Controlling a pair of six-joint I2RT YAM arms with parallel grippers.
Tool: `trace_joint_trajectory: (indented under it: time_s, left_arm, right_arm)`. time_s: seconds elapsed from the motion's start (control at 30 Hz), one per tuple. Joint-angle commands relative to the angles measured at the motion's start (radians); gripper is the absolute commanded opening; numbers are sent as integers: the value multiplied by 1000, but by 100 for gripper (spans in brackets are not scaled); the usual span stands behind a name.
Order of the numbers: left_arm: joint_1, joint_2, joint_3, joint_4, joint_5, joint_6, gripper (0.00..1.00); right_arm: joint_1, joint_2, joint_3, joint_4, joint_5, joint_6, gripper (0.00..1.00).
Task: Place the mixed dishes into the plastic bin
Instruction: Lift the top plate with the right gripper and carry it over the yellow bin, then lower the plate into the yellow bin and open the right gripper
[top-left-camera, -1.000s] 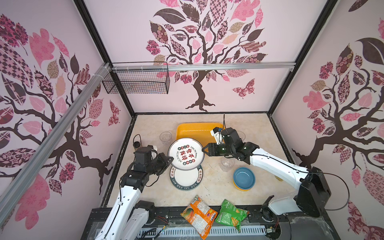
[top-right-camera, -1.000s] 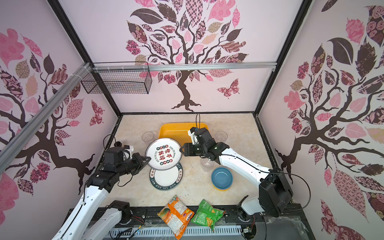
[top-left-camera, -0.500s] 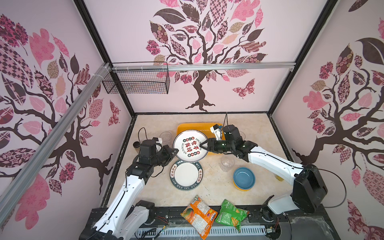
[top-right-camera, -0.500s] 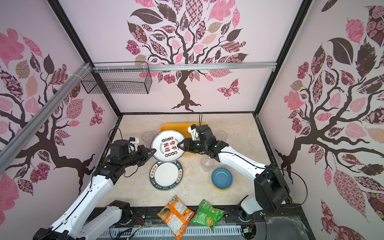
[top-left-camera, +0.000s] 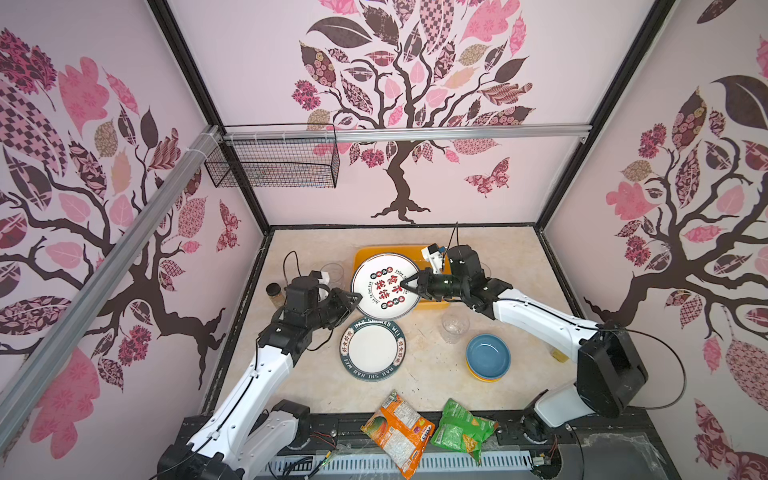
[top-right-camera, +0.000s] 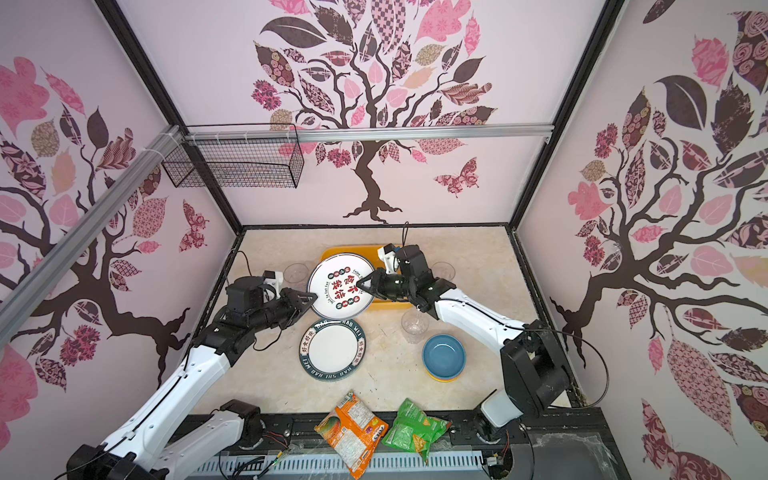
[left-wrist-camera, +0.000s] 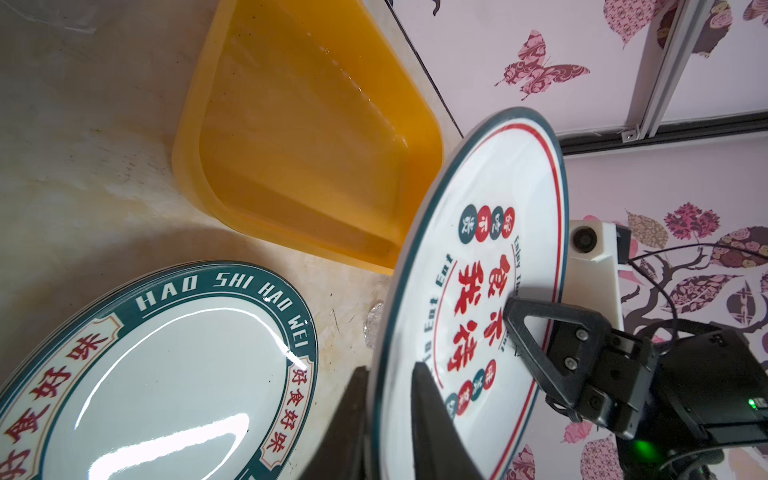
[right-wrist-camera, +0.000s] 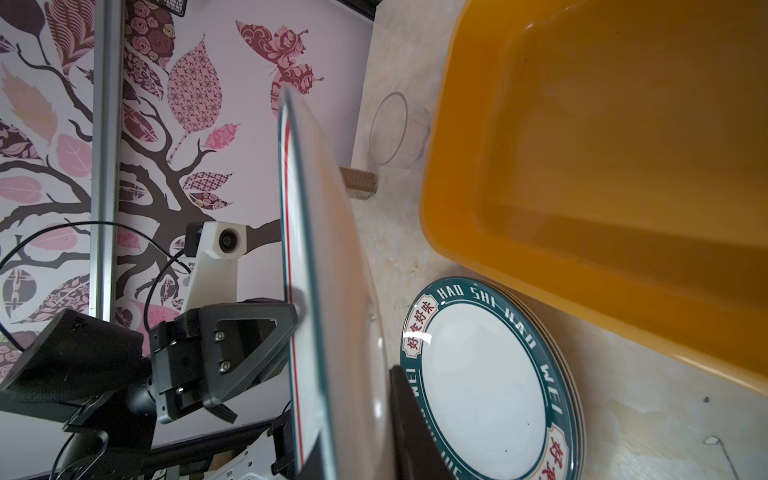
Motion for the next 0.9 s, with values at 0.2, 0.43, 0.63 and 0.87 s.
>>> trace_joint_trajectory:
  time_s: [0.2, 0.43, 0.63, 0.87]
  left_arm:
    - [68, -105, 5, -94, -59, 41, 33]
    - [115, -192, -61, -152, -40, 40, 35]
    - [115, -220, -108, -174, -22, 34, 36]
    - [114, -246, -149, -192, -14, 31, 44]
  right_arm:
    - [-82, 132, 89, 33, 74, -21, 5]
    - [-109, 286, 172, 73, 100, -4, 4]
    - [-110, 416, 263, 80, 101, 16, 4]
    - [-110, 525, 343, 86, 91, 37, 4]
